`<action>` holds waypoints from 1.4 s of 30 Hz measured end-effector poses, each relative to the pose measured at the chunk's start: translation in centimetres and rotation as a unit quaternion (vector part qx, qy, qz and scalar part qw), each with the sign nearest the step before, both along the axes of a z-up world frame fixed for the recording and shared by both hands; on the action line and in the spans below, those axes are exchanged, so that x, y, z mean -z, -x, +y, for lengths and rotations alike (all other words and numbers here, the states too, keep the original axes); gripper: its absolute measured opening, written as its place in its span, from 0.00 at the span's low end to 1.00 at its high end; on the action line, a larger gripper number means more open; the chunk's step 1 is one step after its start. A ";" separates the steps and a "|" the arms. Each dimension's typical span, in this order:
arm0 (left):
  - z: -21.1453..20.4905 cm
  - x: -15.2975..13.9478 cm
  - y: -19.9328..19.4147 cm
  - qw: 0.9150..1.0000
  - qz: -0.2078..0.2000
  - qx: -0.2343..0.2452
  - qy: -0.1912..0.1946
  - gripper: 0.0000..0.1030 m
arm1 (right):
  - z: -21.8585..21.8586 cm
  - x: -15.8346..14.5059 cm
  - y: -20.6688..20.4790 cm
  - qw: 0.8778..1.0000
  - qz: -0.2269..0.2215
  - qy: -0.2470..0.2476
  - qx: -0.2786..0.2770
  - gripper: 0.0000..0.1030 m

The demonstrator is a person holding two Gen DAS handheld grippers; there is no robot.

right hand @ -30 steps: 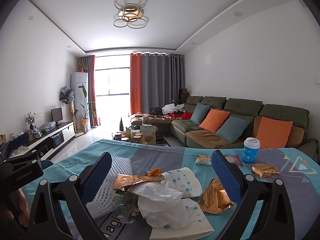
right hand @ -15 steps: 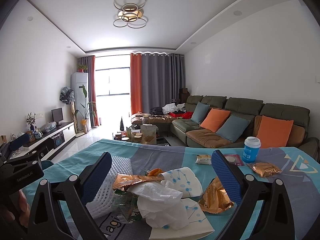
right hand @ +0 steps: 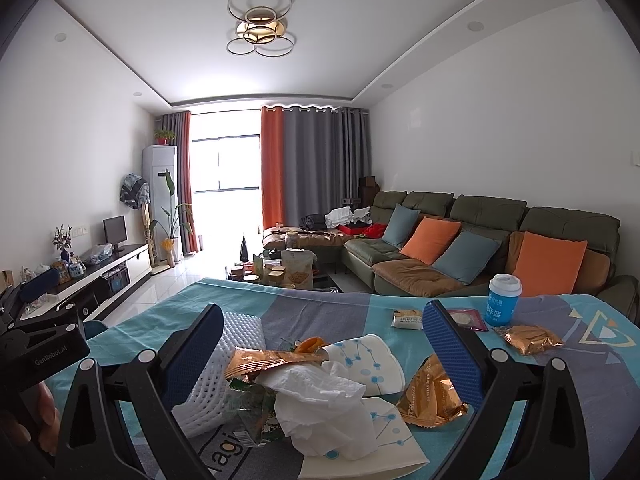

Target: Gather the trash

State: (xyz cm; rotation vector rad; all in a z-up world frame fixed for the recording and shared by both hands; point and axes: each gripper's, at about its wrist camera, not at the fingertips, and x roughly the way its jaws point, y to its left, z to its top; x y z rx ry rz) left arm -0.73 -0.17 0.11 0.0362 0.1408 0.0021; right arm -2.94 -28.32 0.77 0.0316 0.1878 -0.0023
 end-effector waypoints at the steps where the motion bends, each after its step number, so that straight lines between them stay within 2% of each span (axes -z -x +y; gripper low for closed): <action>1: 0.0 0.0 0.0 1.000 0.000 0.000 0.000 0.95 | 0.0 0.0 0.0 1.000 0.000 0.000 0.001 0.94; 24: 0.0 0.2 -0.1 1.000 0.008 -0.001 -0.002 0.95 | 0.1 0.2 0.1 1.000 0.002 -0.002 -0.002 0.94; 31: 0.1 0.4 -0.5 1.000 0.022 0.005 -0.003 0.95 | -0.1 0.8 -0.4 1.000 0.011 -0.008 -0.009 0.94; 37: 0.0 1.4 -2.0 0.995 0.076 0.057 -0.005 0.95 | -1.4 1.8 -1.6 0.997 0.062 -0.031 -0.021 0.94; 42: 0.1 3.1 -3.9 0.981 0.148 0.124 0.006 0.95 | -2.6 3.1 -2.5 0.991 0.119 -0.054 -0.035 0.94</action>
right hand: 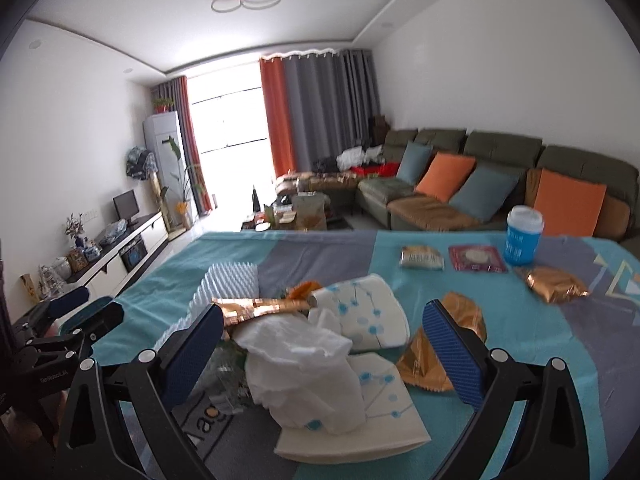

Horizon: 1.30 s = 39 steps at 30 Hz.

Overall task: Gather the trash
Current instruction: 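Grasp the white foam net with the left gripper while the right gripper grasps tissue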

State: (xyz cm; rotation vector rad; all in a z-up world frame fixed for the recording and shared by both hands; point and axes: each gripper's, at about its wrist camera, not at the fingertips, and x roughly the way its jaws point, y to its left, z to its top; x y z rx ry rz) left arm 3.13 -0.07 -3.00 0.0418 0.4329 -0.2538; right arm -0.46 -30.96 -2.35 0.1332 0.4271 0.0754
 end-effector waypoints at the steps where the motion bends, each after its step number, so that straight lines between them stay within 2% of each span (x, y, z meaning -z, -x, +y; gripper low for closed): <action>1: -0.1 0.4 -0.3 1.000 0.011 0.011 0.003 0.95 | -0.2 0.3 0.0 1.000 0.011 -0.006 -0.005 0.94; 5: -0.7 2.3 -1.8 0.997 0.061 0.046 0.009 0.92 | -0.5 1.6 -0.1 0.998 0.052 -0.021 -0.032 0.94; 10: -1.6 4.5 -3.9 0.987 0.129 0.086 0.034 0.73 | -1.6 3.0 0.1 0.995 0.086 -0.031 -0.041 0.94; 15: -2.6 5.8 -4.8 0.981 0.156 0.106 0.042 0.54 | -2.0 2.0 0.1 0.995 0.071 -0.044 -0.048 0.91; 18: -3.2 6.2 -4.9 0.977 0.168 0.122 0.046 0.38 | -0.9 1.2 -0.7 0.994 0.067 -0.040 -0.073 0.78; 20: -3.6 6.1 -4.6 0.976 0.171 0.128 0.048 0.31 | -0.4 0.9 -1.3 0.993 0.070 -0.034 -0.084 0.59; 22: -3.5 5.8 -4.3 0.975 0.171 0.133 0.053 0.22 | -0.1 0.9 -1.6 0.993 0.074 -0.031 -0.091 0.50; 24: -3.4 5.7 -4.2 0.975 0.169 0.134 0.054 0.17 | -0.1 1.0 -2.0 0.991 0.080 -0.032 -0.099 0.32; 25: -3.3 5.6 -4.2 0.975 0.168 0.134 0.055 0.16 | -0.1 1.1 -2.1 0.991 0.083 -0.032 -0.102 0.17; 26: -3.2 5.5 -4.1 0.975 0.167 0.134 0.058 0.16 | -0.1 1.0 -2.2 0.990 0.086 -0.031 -0.105 0.09; 30: -2.2 4.5 -3.5 0.977 0.158 0.131 0.067 0.14 | 0.1 0.5 -2.0 0.990 0.077 -0.028 -0.111 0.02; 39: 1.0 1.5 -1.9 0.981 0.127 0.121 0.087 0.14 | 0.3 -3.0 -1.5 0.992 0.021 -0.028 -0.123 0.02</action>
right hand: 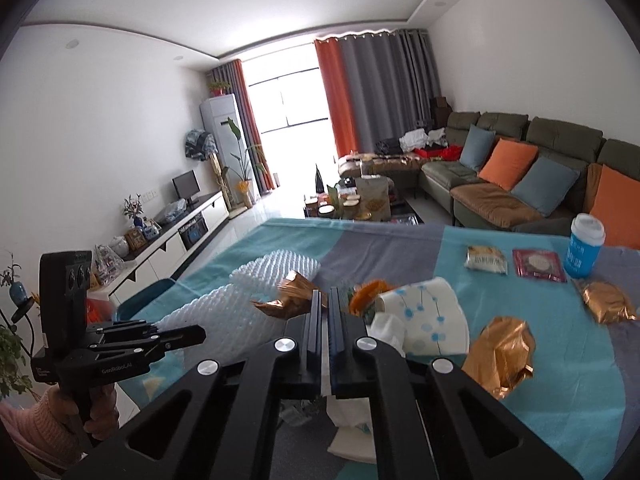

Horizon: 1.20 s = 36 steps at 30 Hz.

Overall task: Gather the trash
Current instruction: 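Grasp the white foam net with the left gripper while the right gripper grasps tissue, then lift the foam net with the left gripper while the right gripper lifts tissue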

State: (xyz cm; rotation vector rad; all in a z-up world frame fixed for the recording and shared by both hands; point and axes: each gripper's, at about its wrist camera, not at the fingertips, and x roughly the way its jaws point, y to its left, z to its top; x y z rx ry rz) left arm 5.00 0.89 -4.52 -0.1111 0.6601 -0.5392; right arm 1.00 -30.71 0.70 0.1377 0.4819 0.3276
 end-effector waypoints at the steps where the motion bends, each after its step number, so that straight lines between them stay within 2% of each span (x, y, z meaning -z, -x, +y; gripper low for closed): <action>1: 0.4 -0.2 0.3 1.000 -0.003 -0.003 0.001 0.14 | 0.0 -0.4 0.0 1.000 -0.007 -0.002 -0.002 0.02; 6: 2.1 -1.4 1.6 1.000 -0.017 -0.008 0.004 0.14 | 0.1 -1.5 -0.5 1.000 -0.014 0.003 -0.003 0.04; 7: 2.4 -1.4 1.8 1.000 -0.019 -0.009 0.004 0.14 | 0.1 -1.3 -0.6 1.000 -0.009 0.005 -0.002 0.11; 8: 2.8 -1.4 2.1 1.000 -0.021 -0.011 0.006 0.14 | 0.0 -1.0 -0.9 1.000 0.001 0.009 -0.001 0.34; 10: 3.5 -1.5 2.5 1.000 -0.024 -0.013 0.008 0.14 | 0.0 0.2 -1.3 0.999 0.023 0.024 0.014 0.58; 13: 4.3 -1.5 2.9 0.999 -0.026 -0.023 0.005 0.14 | -0.2 2.5 -2.1 0.997 0.066 0.026 0.021 0.57; 14: 4.7 -1.5 2.9 0.999 -0.026 -0.027 0.007 0.14 | -0.2 3.0 -2.1 0.997 0.073 0.022 0.021 0.52; 15: 5.3 -1.2 2.9 0.999 -0.025 -0.030 0.010 0.14 | -0.4 3.5 -2.4 0.996 0.085 0.013 0.015 0.46; 17: 6.0 -1.2 2.9 0.999 -0.025 -0.037 0.015 0.14 | -0.3 4.0 -2.6 0.995 0.095 0.009 0.008 0.12; 18: 6.3 -1.3 2.9 0.999 -0.026 -0.041 0.015 0.14 | -0.2 4.0 -2.6 0.995 0.097 0.009 0.006 0.06; 20: 6.8 -1.5 3.0 0.998 -0.028 -0.048 0.013 0.14 | -0.1 3.6 -2.5 0.996 0.089 0.010 0.000 0.02; 29: 9.1 -2.1 3.5 0.996 -0.043 -0.079 0.010 0.14 | 2.0 -0.9 -1.0 0.999 0.019 0.013 -0.037 0.02; 32: 9.8 -2.2 3.7 0.995 -0.047 -0.090 0.013 0.14 | 2.8 -1.9 -1.1 0.999 0.003 0.037 -0.031 0.04; 33: 10.0 -2.2 3.8 0.995 -0.047 -0.092 0.014 0.14 | 2.8 -1.9 -1.4 0.999 0.005 0.042 -0.021 0.08; 34: 10.3 -2.2 3.8 0.994 -0.048 -0.095 0.014 0.14 | 2.7 -1.6 -1.8 0.999 0.015 0.042 -0.019 0.29; 35: 10.4 -2.1 3.9 0.994 -0.048 -0.097 0.014 0.14 | 2.4 -1.1 -2.3 0.999 0.030 0.041 -0.014 0.45; 36: 10.6 -2.1 3.9 0.994 -0.047 -0.100 0.015 0.14 | 2.1 -0.4 -2.7 0.998 0.041 0.042 0.002 0.50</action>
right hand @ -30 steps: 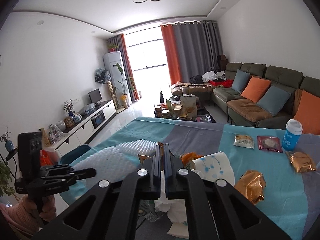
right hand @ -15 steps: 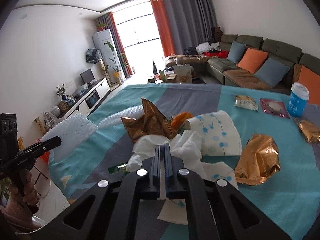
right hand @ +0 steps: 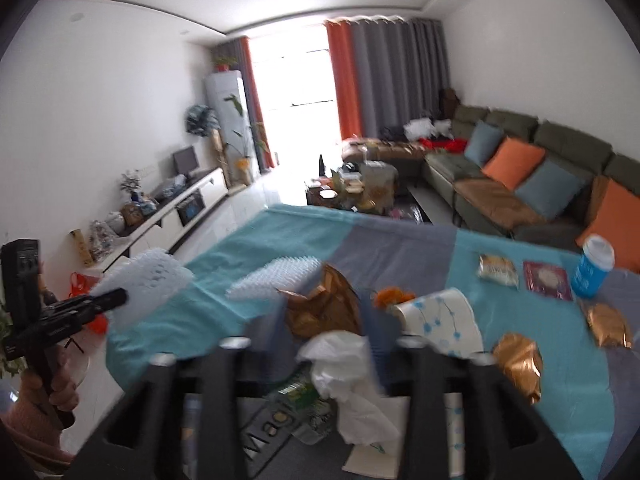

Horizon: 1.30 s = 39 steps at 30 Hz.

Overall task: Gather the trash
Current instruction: 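Lift the foam net with the left gripper while the right gripper lifts tissue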

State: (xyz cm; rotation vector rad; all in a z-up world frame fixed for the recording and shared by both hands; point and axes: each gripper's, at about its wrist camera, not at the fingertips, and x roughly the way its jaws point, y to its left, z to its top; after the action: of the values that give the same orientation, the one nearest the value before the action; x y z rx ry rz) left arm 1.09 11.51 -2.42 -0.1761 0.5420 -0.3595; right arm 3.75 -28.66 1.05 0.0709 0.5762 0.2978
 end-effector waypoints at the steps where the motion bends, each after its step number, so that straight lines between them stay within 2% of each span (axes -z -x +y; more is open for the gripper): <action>1: 0.2 0.1 0.0 1.000 0.001 -0.002 0.001 0.14 | -0.2 0.7 -0.4 1.000 0.012 0.003 0.007 0.51; 6: 0.8 0.9 -0.4 1.000 0.012 -0.005 0.006 0.14 | -0.7 3.6 -2.0 0.998 0.064 0.004 0.022 0.51; 8: 0.9 1.0 -0.4 1.000 0.014 -0.006 0.006 0.14 | -0.5 4.1 -2.2 0.997 0.070 0.001 0.021 0.49; 9: 1.0 1.0 -0.4 1.000 0.014 -0.006 0.007 0.14 | -0.5 4.3 -2.5 0.997 0.073 0.000 0.019 0.45; 11: 1.0 1.1 -0.4 1.000 0.014 -0.006 0.007 0.14 | -0.3 4.7 -2.7 0.997 0.082 -0.006 0.011 0.19; 15: 1.3 1.2 -0.5 1.000 0.016 -0.009 0.008 0.14 | -0.5 4.5 -2.4 0.997 0.078 -0.014 0.009 0.07; 22: 1.8 0.7 -0.1 1.000 0.008 -0.018 0.007 0.14 | -0.1 0.7 -0.8 0.999 0.026 -0.038 -0.014 0.06; 28: 2.9 -0.1 0.5 0.999 -0.003 -0.032 0.007 0.14 | 1.3 -2.6 -0.4 0.996 -0.010 -0.064 -0.058 0.06; 32: 4.0 -0.4 0.8 0.999 -0.007 -0.047 0.007 0.14 | 3.3 -3.3 -1.1 0.992 -0.014 -0.079 -0.100 0.06; 39: 6.9 -0.7 1.3 0.996 -0.009 -0.089 0.001 0.14 | 8.7 -2.6 -4.2 0.980 0.008 -0.103 -0.168 0.06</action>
State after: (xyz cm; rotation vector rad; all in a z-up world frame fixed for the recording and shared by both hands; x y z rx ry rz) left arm -0.19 18.39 -1.68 -0.2209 0.5039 -0.1885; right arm 7.94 -19.94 3.62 0.1757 0.5718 0.6869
